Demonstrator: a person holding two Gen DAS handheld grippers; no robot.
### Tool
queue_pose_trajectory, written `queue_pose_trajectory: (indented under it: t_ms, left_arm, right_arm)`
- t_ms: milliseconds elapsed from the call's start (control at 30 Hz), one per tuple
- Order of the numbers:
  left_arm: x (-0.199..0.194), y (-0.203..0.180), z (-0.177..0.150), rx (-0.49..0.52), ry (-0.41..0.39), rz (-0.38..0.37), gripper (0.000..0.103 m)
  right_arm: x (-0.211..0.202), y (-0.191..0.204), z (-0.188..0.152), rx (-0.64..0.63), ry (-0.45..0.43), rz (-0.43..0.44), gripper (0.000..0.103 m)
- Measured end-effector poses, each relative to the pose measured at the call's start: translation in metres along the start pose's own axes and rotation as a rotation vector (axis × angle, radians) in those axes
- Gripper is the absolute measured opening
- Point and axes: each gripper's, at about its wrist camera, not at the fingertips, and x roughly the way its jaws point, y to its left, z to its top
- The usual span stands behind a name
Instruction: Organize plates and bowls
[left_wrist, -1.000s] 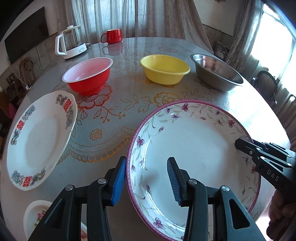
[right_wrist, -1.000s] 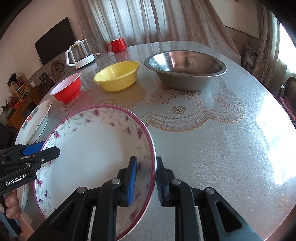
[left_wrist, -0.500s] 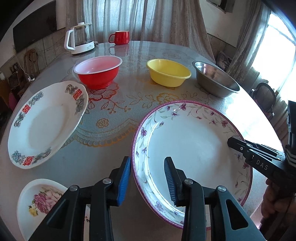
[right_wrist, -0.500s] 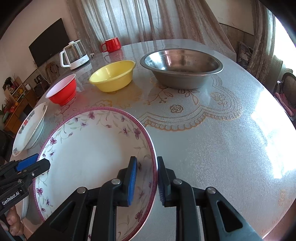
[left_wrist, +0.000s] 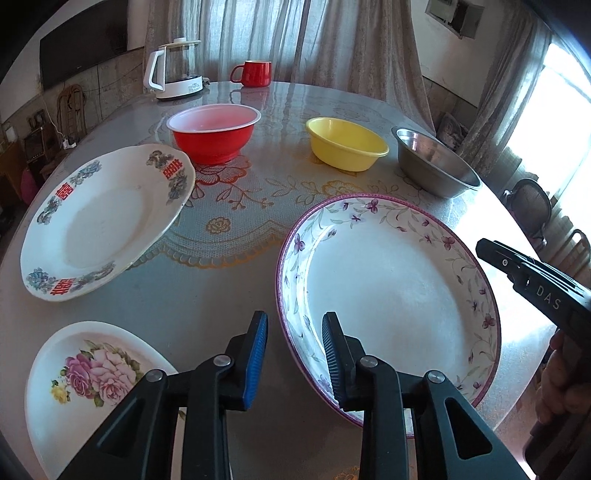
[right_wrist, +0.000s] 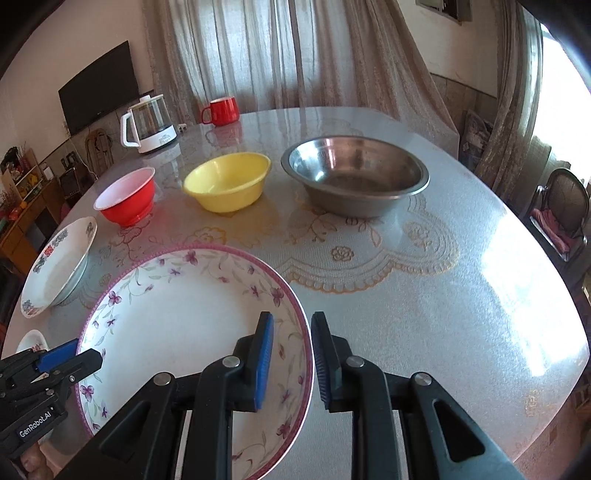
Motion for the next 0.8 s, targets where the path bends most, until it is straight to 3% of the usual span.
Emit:
queue_pose_trajectory:
  t_ms: [67, 333, 533, 800]
  left_arm:
    - [-0.005, 0.005, -0.001, -0.016, -0.017, -0.006, 0.031]
    - [-0.027, 0.031, 0.000, -0.089, -0.074, 0.022, 0.031]
    - [-0.050, 0.062, -0.001, -0.141, -0.117, 0.057, 0.032]
    - [-0.070, 0.120, -0.003, -0.237, -0.152, 0.137, 0.032]
  right_arm:
    - [-0.005, 0.007, 0.003, -0.023, -0.020, 0.025, 0.021]
    - [0.005, 0.038, 0.007, -0.017, 0.031, 0.289, 0.023]
    - [0.008, 0.088, 0.012, -0.090, 0.063, 0.462, 0.032]
    - [0.025, 0.145, 0.028, -0.164, 0.095, 0.536, 0.040]
